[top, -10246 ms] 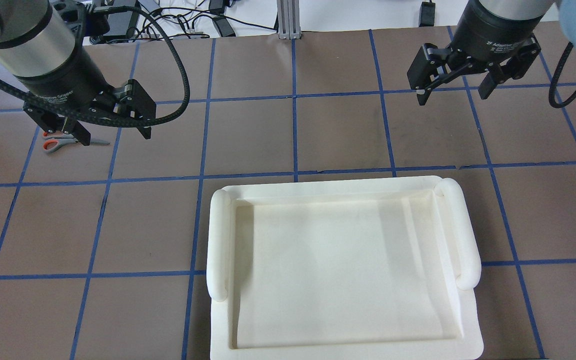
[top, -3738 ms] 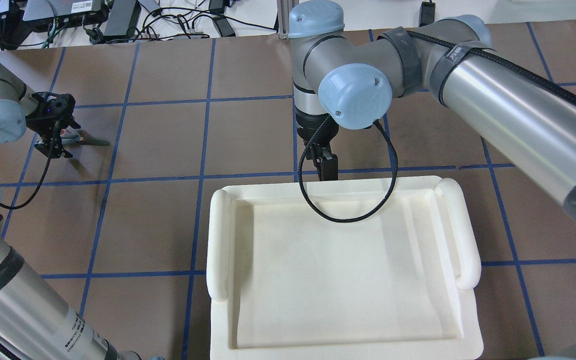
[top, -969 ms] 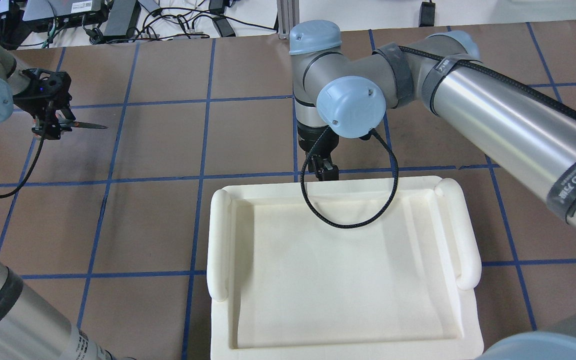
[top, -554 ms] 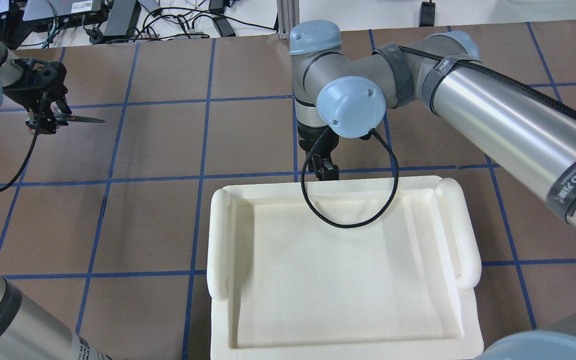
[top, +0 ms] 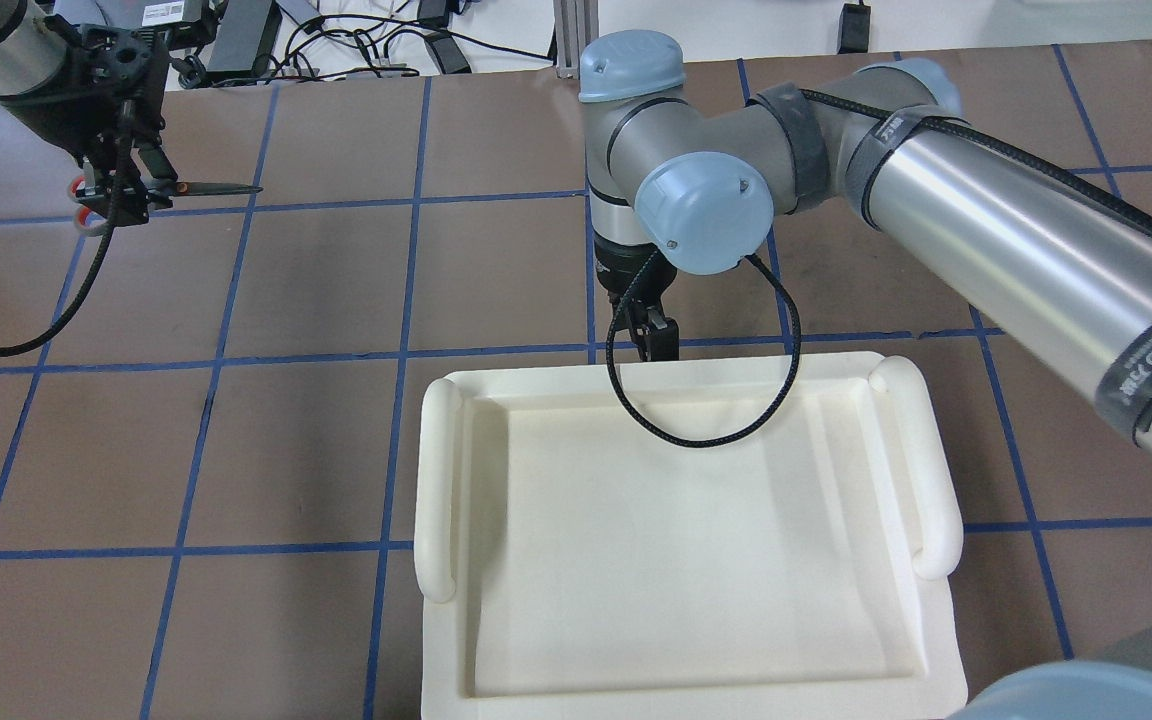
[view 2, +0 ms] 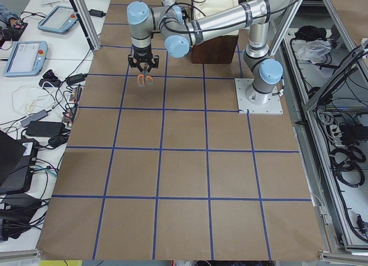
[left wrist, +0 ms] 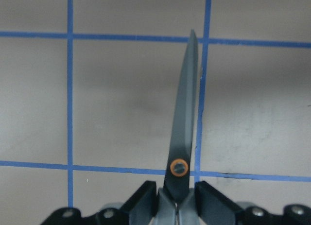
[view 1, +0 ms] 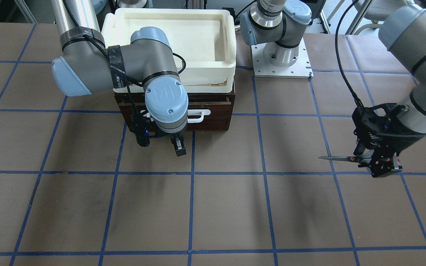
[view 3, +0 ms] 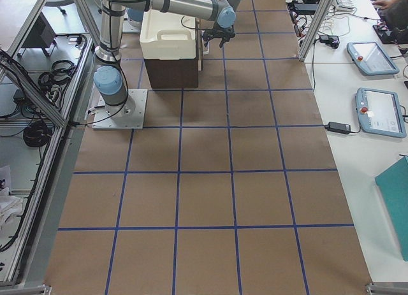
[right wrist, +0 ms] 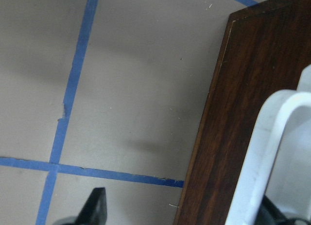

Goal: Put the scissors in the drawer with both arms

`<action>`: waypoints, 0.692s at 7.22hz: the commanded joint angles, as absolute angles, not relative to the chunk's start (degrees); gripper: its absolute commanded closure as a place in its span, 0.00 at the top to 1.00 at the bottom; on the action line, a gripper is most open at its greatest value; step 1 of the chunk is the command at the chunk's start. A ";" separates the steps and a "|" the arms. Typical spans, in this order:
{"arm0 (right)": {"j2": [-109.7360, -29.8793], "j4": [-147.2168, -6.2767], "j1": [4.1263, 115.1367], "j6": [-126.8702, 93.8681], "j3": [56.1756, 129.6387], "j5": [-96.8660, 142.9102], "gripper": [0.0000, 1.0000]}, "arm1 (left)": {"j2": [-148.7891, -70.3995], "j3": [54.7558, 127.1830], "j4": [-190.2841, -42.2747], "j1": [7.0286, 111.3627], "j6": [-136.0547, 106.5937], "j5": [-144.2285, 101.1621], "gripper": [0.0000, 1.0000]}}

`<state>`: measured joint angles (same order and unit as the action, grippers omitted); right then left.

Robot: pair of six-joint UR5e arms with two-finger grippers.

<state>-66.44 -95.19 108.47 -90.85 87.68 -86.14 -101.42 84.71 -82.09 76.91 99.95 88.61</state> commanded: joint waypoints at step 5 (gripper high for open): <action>-66.36 -98.96 107.93 -87.45 87.28 -86.31 1.00 | -90.71 84.46 -93.59 87.19 85.43 85.87 0.25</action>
<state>-66.37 -98.49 108.08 -87.89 87.37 -86.30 -91.71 84.50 -92.18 86.48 86.89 86.00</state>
